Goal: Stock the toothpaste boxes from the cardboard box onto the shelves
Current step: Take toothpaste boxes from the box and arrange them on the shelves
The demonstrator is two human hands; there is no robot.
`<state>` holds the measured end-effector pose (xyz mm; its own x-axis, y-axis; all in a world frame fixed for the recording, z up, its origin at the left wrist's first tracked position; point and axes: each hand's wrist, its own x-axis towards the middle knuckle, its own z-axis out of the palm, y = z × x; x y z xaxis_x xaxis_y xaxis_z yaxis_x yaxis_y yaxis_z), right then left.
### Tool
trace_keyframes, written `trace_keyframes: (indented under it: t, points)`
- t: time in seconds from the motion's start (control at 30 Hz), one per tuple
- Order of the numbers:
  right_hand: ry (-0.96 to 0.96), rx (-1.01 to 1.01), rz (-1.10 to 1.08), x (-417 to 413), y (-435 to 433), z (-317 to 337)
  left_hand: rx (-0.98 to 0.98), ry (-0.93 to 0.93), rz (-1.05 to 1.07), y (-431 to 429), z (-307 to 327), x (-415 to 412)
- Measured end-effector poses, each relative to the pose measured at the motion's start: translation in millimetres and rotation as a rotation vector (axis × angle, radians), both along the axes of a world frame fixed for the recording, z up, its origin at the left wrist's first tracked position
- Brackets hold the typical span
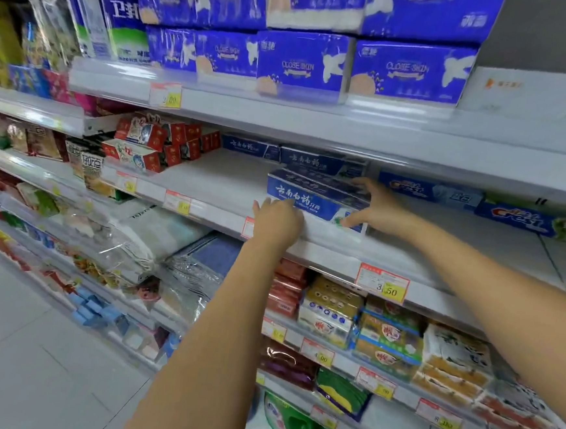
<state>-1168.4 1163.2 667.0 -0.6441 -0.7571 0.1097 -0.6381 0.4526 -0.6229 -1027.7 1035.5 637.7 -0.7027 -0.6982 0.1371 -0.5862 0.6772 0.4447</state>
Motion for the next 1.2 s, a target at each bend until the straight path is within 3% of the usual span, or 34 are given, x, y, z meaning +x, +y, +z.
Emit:
trace_keyframes:
  t: [0.13,0.33,0.67,1.2]
  points:
    - [0.242,-0.033,-0.101,-12,-20,-23,-0.057,-0.134,-0.035,-20,0,-9]
    - [0.425,0.14,-0.223,-19,-48,-31,-0.122,-0.266,-0.096,-36,-1,-16]
    - [0.485,0.18,-0.376,-29,-90,-29,-0.145,-0.254,-0.088,-35,-5,-14]
    - [0.475,0.069,-0.24,-55,-98,-38,-0.162,-0.187,-0.07,-35,-11,-17]
